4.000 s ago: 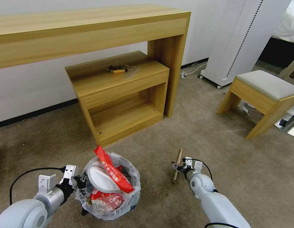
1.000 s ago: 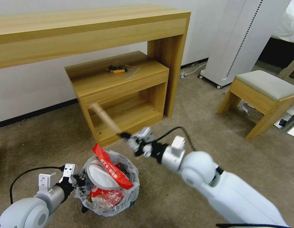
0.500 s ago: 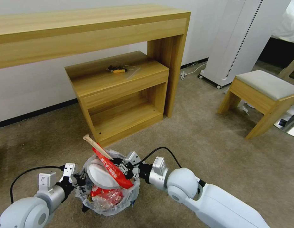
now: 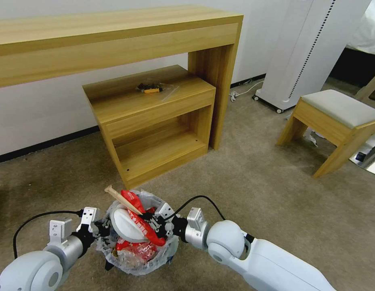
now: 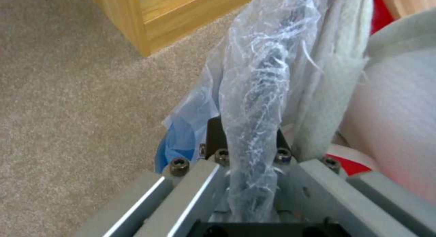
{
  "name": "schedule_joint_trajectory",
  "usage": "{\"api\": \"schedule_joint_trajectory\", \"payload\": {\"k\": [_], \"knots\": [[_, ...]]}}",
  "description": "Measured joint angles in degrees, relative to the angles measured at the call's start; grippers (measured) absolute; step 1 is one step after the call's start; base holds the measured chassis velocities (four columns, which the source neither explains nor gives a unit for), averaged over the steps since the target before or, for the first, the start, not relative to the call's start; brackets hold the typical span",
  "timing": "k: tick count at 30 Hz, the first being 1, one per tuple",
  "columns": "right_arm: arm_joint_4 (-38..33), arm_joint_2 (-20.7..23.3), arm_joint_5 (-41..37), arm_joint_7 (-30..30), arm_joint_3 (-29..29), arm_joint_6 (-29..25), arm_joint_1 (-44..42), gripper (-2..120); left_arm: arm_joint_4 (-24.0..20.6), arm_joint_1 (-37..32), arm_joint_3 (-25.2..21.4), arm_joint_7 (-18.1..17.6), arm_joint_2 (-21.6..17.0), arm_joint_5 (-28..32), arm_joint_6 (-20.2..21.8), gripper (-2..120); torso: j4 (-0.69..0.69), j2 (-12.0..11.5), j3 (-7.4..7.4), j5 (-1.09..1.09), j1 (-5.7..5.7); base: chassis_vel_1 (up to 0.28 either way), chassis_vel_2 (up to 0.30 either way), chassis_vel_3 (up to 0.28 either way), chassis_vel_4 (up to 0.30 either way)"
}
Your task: Pick up the trash bin and place the garbage on the floor into it.
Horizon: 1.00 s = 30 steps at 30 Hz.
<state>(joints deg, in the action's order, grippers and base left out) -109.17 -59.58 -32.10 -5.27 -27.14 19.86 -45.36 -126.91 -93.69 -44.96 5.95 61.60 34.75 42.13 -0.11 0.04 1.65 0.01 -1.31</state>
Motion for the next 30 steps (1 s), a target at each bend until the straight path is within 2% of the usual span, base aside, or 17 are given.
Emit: {"api": "schedule_joint_trajectory", "payload": {"k": [3, 5, 7, 8, 11, 12, 15, 16, 19, 20, 23, 24, 26, 27, 30], "knots": [[-0.25, 0.15, -0.01, 0.78, -0.12, 0.1, -0.04, 20, -0.04, -0.01, -0.03, 0.0, -0.01, 0.01, 0.0, 0, 0.0, 0.0, 0.0, 0.0, 0.0, 0.0, 0.0, 0.0, 0.0], [-0.51, 0.27, -0.03, 1.08, -0.12, 0.17, -0.05, 23, -0.04, -0.02, -0.05, 0.01, 0.0, 0.01, 0.0, 0, 0.0, 0.0, 0.0, 0.0, 0.0, 0.0, 0.0, 0.0, 0.0], [-1.85, 0.89, -0.14, 1.98, -0.07, 0.29, -0.08, 37, 0.06, -0.03, -0.06, 0.08, 0.13, 0.0, 0.0, 0, 0.0, 0.0, 0.0, 0.0, 0.0, 0.0, 0.0, 0.0, 0.0], [-1.85, 0.89, -0.14, 1.98, -0.07, 0.29, -0.08, 37, 0.06, -0.03, -0.06, 0.08, 0.13, 0.0, 0.0, 0, 0.0, 0.0, 0.0, 0.0, 0.0, 0.0, 0.0, 0.0, 0.0], [-4.59, 2.03, -0.24, 3.12, 0.34, 0.36, -0.81, 52, 0.58, 0.3, -0.01, 0.08, 0.15, -0.08, 0.0, 0, 0.0, 0.0, 0.0, 0.0, 0.0, 0.0, 0.0, 0.0, 0.0], [-4.59, 2.03, -0.24, 3.12, 0.34, 0.36, -0.81, 52, 0.58, 0.3, -0.01, 0.08, 0.15, -0.08, 0.0, 0, 0.0, 0.0, 0.0, 0.0, 0.0, 0.0, 0.0, 0.0, 0.0], [-6.77, 2.92, -0.3, 3.7, 0.78, 0.28, -1.44, 65, 1.08, 0.46, -0.16, 0.08, 0.18, -0.07, 0.0, 0, 0.0, 0.0, 0.0, 0.0, 0.0, 0.0, 0.0, 0.0, 0.0], [-6.77, 2.92, -0.3, 3.7, 0.78, 0.28, -1.44, 65, 1.08, 0.46, -0.16, 0.08, 0.18, -0.07, 0.0, 0, 0.0, 0.0, 0.0, 0.0, 0.0, 0.0, 0.0, 0.0, 0.0], [-9.4, 3.06, 0.03, 5.22, 2.68, -0.2, -2.18, 80, 1.59, 0.44, -0.7, 0.04, 0.43, -0.04, 0.0, 0, 0.0, 0.0, 0.0, 0.0, 0.0, 0.0, 0.0, 0.0, 0.0], [-9.4, 3.06, 0.03, 5.22, 2.68, -0.2, -2.18, 80, 1.59, 0.44, -0.7, 0.04, 0.43, -0.04, 0.0, 0, 0.0, 0.0, 0.0, 0.0, 0.0, 0.0, 0.0, 0.0, 0.0], [-12.29, 3.4, 2.13, 6.26, 7.89, -0.99, -3.53, 95, 2.11, 0.32, -1.2, -0.08, 0.64, 0.01, 0.0, 0, 0.0, 0.0, -0.01, 0.01, 0.0, 0.0, 0.0, 0.0, 0.0], [-12.29, 3.4, 2.13, 6.26, 7.89, -0.99, -3.53, 95, 2.11, 0.32, -1.2, -0.08, 0.64, 0.01, 0.0, 0, 0.0, 0.0, -0.01, 0.01, 0.0, 0.0, 0.0, 0.0, 0.0], [-12.42, 4.22, 4.82, 7.89, 13.01, -3.01, -5.64, 99, 2.85, 0.47, -1.25, -0.13, 1.01, -0.04, 0.0, 0, 0.01, 0.0, 0.0, 0.01, 0.0, 0.0, 0.0, 0.0, 0.0], [-12.42, 4.22, 4.82, 7.89, 13.01, -3.01, -5.64, 99, 2.85, 0.47, -1.25, -0.13, 1.01, -0.04, 0.0, 0, 0.01, 0.0, 0.0, 0.01, 0.0, 0.0, 0.0, 0.0, 0.0], [-11.48, 6.03, 9.73, 8.53, 24.61, -6.65, -11.83, 100, 3.64, 1.13, -1.14, -0.29, 1.8, -0.07, 0.0, 0, 0.0, 0.0, -0.01, 0.01, 0.0, 0.0, 0.0, 0.0, 0.0]]}}
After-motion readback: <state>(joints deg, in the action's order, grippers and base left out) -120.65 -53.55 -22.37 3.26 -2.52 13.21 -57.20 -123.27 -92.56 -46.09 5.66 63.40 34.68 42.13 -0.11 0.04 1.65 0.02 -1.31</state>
